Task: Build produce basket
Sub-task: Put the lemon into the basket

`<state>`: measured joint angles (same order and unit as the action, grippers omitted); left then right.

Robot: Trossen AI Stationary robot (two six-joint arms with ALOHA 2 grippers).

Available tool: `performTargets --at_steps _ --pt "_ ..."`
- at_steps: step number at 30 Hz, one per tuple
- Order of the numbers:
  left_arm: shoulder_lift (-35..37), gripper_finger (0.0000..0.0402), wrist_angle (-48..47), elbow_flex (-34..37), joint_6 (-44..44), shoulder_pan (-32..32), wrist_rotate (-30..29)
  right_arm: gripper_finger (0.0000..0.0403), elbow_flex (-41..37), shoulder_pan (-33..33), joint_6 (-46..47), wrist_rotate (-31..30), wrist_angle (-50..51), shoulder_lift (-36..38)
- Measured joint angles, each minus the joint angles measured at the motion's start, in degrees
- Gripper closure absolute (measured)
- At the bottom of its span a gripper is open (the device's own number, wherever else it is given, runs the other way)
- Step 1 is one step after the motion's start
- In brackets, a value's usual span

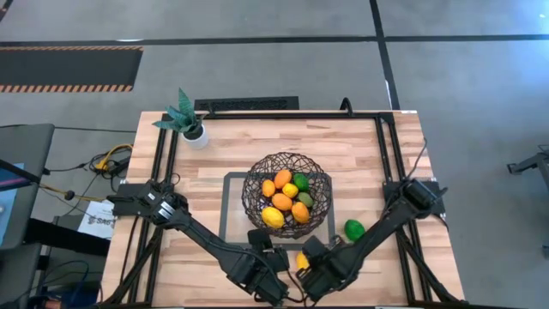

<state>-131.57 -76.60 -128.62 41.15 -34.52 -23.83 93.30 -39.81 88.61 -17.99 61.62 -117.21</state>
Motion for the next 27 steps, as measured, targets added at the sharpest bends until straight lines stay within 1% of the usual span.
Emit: performTargets --at_steps 5,13,17,22,24,27 --pt "0.0 0.0146 -1.0 0.0 0.0 0.0 0.5 0.0401 0.1 0.7 -2.1 1.1 -4.4 -1.9" --pt "0.0 0.0146 -1.9 0.0 0.0 0.2 0.7 0.0402 0.0 0.0 -1.6 1.3 -5.6 -2.2" --pt "0.0 0.0146 -2.0 0.0 0.0 0.4 0.7 0.0402 0.0 1.1 -2.3 -0.4 -7.3 -2.2" --pt "0.0 0.0146 -2.1 0.0 0.5 0.5 0.7 0.0402 0.0 2.9 -5.2 -4.5 -11.4 -2.2" --pt "0.0 0.0146 -2.1 0.0 0.5 0.5 0.7 0.0402 0.0 3.5 -6.5 -3.0 -11.2 -2.1" --pt "0.0 0.0146 -2.0 0.0 0.5 0.4 0.9 0.0402 0.0 2.9 -6.6 -0.5 -7.0 -2.0"
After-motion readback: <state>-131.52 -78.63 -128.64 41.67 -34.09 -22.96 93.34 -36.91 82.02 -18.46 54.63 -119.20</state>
